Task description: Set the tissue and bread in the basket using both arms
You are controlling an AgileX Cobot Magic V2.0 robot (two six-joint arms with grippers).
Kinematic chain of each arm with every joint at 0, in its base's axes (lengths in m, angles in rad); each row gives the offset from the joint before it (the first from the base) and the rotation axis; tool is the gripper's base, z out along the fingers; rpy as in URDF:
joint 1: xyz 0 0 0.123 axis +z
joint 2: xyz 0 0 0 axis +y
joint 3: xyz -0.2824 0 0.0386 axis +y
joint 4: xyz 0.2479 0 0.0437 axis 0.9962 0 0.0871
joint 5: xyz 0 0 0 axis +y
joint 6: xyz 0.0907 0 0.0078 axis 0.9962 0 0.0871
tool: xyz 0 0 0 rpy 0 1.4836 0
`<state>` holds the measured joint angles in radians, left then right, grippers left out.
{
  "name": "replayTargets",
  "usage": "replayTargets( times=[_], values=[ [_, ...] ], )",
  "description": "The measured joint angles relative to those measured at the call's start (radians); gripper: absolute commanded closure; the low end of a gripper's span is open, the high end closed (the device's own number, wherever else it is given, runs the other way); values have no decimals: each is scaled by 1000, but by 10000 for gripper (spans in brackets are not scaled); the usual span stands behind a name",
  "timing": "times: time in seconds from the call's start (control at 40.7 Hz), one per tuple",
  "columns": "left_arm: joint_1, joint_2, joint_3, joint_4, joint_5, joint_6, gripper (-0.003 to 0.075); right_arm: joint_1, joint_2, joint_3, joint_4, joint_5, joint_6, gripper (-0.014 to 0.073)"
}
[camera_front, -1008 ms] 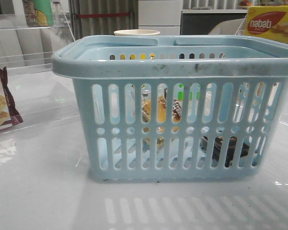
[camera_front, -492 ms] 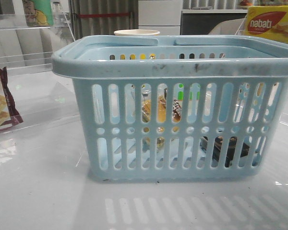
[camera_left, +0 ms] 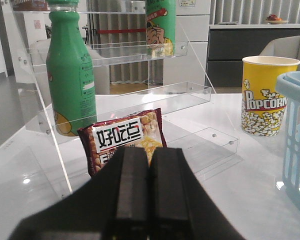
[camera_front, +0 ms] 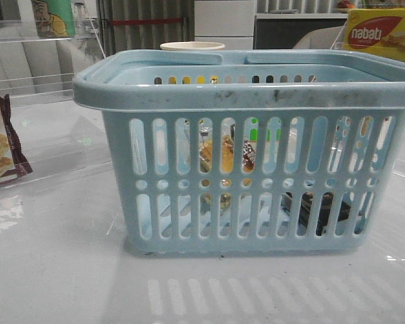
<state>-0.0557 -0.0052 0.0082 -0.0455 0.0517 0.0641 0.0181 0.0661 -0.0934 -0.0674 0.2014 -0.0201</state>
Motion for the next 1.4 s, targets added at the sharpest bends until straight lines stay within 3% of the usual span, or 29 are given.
replayTargets(
  times=[0.148,0.418,1.402],
  values=[
    [0,0,0,0,0,0,629,-77,-73,116,24,-93,0,566],
    [0,0,0,0,0,0,629,-111,-77,122,32,-111,0,566],
    [0,0,0,0,0,0,629,-15,-77,122,77,-201,-15,566]
  ],
)
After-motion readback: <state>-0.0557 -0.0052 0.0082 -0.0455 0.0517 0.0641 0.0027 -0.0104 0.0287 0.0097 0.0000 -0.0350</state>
